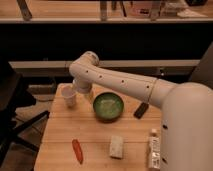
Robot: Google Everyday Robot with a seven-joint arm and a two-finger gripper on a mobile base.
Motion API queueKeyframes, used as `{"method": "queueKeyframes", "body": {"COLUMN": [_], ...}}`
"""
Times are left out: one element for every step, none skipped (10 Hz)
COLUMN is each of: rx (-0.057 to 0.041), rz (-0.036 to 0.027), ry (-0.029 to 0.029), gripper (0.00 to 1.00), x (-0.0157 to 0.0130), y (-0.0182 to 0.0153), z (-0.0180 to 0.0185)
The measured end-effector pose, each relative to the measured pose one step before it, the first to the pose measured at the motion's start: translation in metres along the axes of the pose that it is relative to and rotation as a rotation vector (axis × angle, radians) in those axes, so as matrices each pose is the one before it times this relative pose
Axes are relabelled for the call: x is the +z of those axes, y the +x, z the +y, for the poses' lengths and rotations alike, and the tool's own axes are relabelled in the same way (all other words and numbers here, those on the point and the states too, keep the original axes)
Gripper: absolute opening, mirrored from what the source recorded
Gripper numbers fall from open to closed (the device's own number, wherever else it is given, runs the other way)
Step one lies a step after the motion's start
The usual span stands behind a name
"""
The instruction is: Place the ceramic cup in the ceramic bowl
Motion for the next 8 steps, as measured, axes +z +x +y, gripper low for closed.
{"method": "queueKeyframes", "body": {"rx": [-0.00831, -0.01162, -0.00364, -0.00583, -0.00754, -0.00303, -0.00391, -0.00162], "rz": [-0.00693, -0.00909, -0.00645, -0.01070, -0.00867, -0.00530, -0.00635, -0.00493], "ry": [-0.00941, -0.00637, -0.00152, -0.00201, -0.00348, -0.00743, -0.00351, -0.00007], "gripper": [0.80, 0.80, 0.80, 0.80, 0.80, 0.80, 0.80, 0.80], "x": [0.00291, 0.00354, 0.00305, 0.00819, 0.00566, 0.00388, 0.00515, 0.00368], "y": [0.00131, 0.00124, 0.00119, 0.00139, 0.00003, 0.00150, 0.00216, 0.00308], "z": [0.00041, -0.00219, -0.00210, -0.00527, -0.00260, 0.00081, -0.00025, 0.00064]}}
